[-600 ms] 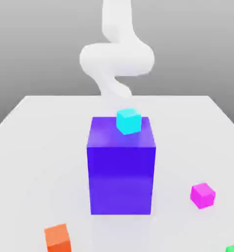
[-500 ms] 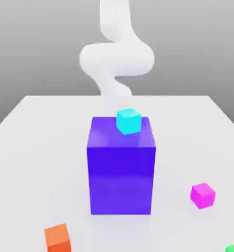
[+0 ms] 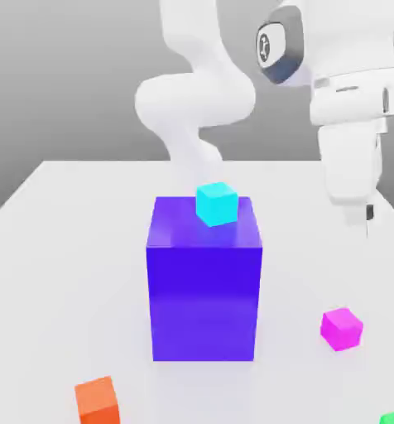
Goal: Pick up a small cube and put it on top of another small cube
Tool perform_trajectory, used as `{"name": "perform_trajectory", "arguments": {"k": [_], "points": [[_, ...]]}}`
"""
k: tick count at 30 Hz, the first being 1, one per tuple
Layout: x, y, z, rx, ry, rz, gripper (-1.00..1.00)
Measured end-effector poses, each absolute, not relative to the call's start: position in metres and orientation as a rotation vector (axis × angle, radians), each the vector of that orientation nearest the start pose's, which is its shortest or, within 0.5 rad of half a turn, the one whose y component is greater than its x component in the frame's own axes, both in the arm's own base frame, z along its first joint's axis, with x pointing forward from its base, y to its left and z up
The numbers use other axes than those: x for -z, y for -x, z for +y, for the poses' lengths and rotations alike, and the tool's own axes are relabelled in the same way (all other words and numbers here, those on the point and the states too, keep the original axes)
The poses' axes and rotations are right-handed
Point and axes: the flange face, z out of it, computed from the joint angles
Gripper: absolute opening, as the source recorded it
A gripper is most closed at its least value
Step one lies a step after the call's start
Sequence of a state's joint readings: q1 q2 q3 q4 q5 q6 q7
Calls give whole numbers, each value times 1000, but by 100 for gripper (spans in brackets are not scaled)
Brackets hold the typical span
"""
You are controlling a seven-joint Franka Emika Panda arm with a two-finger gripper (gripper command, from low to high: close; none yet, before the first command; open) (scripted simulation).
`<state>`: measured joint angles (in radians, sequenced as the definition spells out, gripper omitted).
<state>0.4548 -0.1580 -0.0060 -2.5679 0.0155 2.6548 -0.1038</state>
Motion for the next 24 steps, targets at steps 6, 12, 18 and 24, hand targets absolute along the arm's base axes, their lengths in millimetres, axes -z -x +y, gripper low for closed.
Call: {"name": "perform_trajectory", "arguments": {"k": [6,12,18,24], "points": [[-242,-360,244,131,2781,-1427,0],[-163,-332,248,3,2655,-1680,0],[-132,-330,248,-1,2652,-1685,-100],[-146,-330,248,-3,2652,-1686,-100]]}}
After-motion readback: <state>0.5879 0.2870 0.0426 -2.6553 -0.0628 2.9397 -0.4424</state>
